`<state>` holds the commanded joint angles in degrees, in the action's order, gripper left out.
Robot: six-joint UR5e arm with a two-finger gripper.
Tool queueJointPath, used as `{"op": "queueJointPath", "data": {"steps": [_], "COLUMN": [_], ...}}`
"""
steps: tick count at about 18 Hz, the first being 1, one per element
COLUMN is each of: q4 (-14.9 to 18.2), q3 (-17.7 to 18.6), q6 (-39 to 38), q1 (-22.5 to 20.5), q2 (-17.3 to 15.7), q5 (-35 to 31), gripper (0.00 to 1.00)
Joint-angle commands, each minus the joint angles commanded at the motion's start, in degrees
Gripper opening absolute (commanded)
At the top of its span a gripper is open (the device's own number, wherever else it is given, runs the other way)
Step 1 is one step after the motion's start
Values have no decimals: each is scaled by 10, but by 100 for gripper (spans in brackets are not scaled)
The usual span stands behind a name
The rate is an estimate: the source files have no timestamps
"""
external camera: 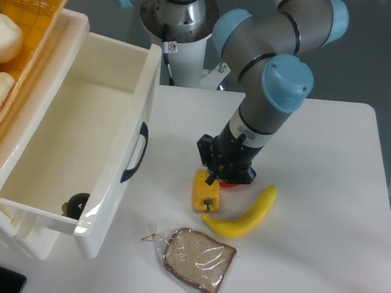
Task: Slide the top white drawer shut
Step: 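Move the gripper over the peppers toward the open white drawer's front, then push the drawer front with the gripper, sliding the drawer shut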
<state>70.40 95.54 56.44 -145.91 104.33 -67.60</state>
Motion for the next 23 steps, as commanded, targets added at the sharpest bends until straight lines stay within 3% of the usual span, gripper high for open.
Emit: {"op": "queueJointPath", "data": {"steps": [6, 10, 23], "q4": [11, 25, 50], "q3": [2, 13, 18], "q6": [-50, -62, -63], "q1": [46, 45, 60], "q2": [-3, -18, -35], "q5": [22, 60, 74], "gripper": [2, 2, 2]}}
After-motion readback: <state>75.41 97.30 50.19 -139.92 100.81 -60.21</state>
